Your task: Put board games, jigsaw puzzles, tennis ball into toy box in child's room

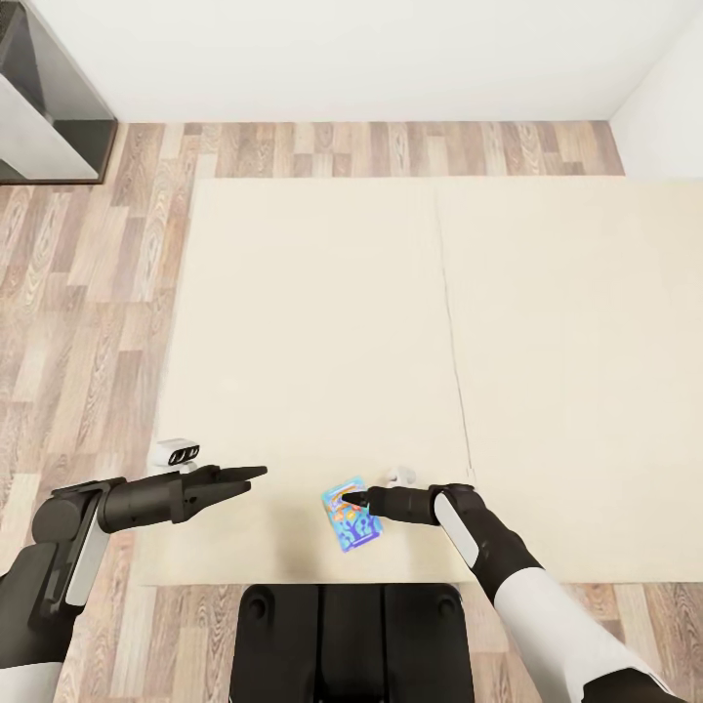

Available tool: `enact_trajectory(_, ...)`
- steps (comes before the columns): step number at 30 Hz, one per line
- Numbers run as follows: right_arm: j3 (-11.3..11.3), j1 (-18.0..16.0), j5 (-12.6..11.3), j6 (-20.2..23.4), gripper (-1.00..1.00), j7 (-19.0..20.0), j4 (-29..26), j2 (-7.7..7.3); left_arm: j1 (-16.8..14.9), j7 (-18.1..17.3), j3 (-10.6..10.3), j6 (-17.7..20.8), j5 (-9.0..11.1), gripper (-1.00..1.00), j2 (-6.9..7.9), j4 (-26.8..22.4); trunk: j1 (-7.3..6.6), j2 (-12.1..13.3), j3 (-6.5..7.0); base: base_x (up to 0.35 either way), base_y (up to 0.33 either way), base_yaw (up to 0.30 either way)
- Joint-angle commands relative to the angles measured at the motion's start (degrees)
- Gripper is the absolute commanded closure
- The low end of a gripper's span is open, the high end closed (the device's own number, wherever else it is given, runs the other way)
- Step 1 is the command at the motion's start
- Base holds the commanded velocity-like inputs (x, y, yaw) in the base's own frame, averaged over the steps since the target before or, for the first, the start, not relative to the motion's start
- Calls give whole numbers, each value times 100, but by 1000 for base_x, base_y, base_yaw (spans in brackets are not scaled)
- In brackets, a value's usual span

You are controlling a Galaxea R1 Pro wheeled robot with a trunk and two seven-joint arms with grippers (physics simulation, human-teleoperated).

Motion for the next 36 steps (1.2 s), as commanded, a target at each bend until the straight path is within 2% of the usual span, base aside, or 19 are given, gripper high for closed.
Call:
enact_trajectory(1, 0, -2, -19, 31, -100, -1, -2, 0, -1, -22, 0, 61, -3, -100, 2, -1, 3, -9, -6, 0, 146, 0)
enact_trajectory(36, 0, -2, -10, 28, -100, -4, 3, 0, -1, -22, 2, 61, -9, -100, 4, -1, 3, -9, -6, 0, 64, 0)
